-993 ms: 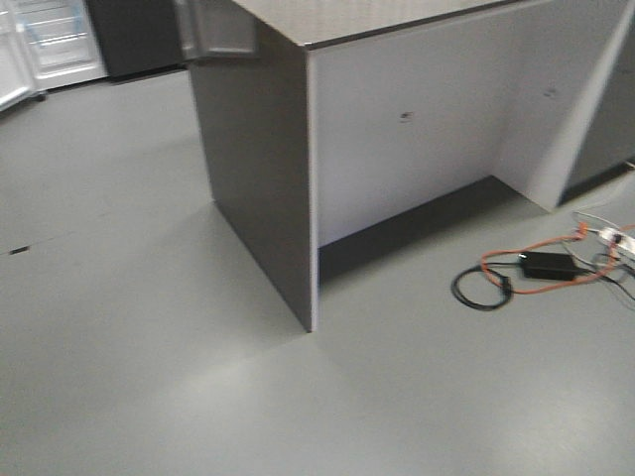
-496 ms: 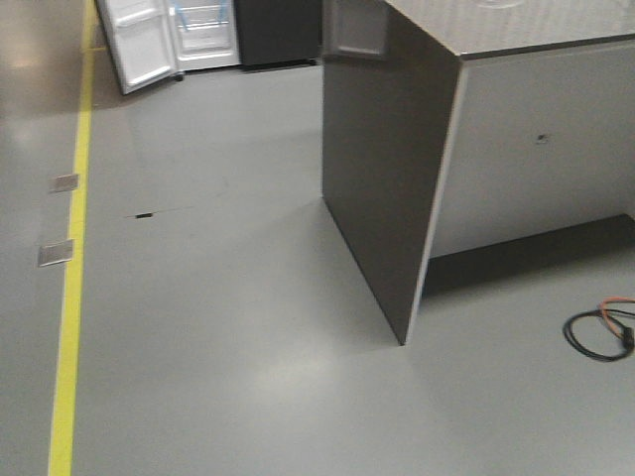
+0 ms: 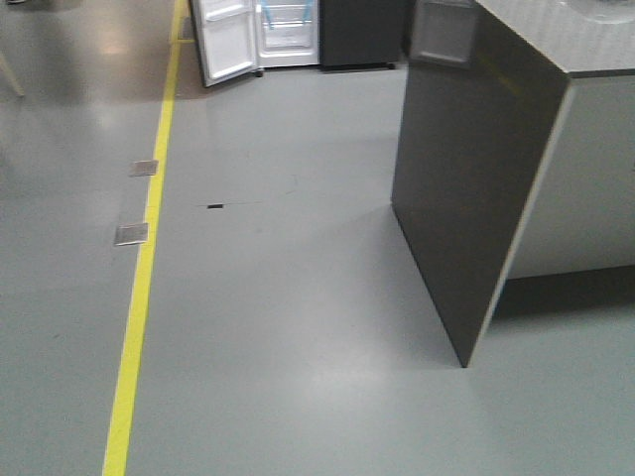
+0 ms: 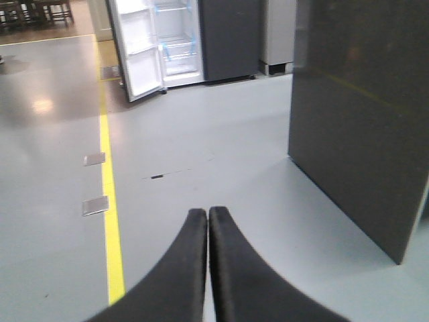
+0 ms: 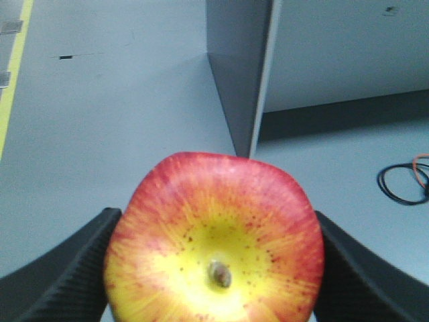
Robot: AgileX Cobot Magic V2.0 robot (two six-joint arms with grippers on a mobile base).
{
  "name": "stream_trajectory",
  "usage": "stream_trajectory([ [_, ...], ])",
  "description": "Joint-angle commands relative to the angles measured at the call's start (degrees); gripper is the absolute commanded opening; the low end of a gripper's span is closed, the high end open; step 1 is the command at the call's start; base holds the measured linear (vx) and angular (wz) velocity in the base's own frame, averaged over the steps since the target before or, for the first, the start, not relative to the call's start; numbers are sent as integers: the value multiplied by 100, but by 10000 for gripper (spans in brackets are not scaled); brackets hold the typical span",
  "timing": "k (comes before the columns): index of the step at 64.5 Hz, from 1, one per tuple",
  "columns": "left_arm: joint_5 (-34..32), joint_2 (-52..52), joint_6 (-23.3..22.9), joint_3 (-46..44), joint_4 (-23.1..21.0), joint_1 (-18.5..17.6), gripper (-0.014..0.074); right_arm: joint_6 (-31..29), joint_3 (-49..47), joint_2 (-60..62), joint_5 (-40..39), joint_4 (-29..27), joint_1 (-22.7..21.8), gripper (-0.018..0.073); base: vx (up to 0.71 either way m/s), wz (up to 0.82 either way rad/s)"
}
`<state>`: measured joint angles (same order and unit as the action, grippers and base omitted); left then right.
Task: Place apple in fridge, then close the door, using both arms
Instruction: 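Drive the base toward the open white refrigerator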
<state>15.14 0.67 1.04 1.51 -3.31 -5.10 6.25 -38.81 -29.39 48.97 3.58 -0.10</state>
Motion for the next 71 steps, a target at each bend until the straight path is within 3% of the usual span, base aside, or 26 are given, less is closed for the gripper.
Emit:
stream_trajectory([
  [1,-406,83,-39,107,-32,-30,-5,-44,-159,-16,-427,45,-22,100,6,32],
  [71,-406,83,-39,107,-32,-30,-5,-44,-159,-16,-422,45,-22,100,11,17],
])
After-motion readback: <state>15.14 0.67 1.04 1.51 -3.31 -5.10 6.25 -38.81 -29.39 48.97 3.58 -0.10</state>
